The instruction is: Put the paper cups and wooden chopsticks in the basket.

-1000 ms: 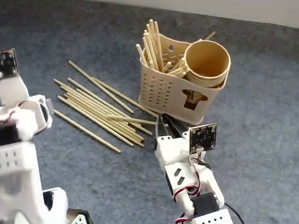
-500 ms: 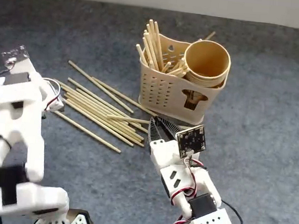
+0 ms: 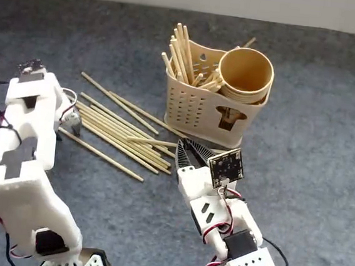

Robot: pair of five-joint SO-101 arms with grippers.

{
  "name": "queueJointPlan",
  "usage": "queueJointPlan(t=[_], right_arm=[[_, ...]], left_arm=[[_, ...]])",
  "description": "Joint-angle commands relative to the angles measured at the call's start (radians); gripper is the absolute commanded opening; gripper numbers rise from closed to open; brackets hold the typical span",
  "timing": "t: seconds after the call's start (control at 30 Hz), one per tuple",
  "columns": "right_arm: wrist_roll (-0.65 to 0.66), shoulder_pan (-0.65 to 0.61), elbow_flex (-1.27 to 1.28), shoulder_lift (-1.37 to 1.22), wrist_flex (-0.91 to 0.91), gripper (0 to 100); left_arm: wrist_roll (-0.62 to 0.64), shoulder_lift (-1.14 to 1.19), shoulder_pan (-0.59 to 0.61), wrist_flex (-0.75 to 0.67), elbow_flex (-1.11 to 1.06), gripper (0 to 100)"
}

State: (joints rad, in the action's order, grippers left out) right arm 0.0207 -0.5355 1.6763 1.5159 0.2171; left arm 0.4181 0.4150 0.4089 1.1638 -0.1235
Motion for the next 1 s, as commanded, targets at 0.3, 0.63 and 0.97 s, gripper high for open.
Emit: queueJointPlan(t=[0.3,0.63,0.97], right_arm=[[0.015,-0.013,0.024,0.019,-0.027,3.4],[0.015,-0.013,0.025,0.019,-0.027,3.4],[0.015,-0.015,0.044,0.021,-0.027,3.4]], left_arm=[[0.006,0.159,0.013,0.184,0.257,1],[0.000,0.156,0.085,0.338,0.369,1],[0.000,0.156,0.110,0.474,0.556,1]])
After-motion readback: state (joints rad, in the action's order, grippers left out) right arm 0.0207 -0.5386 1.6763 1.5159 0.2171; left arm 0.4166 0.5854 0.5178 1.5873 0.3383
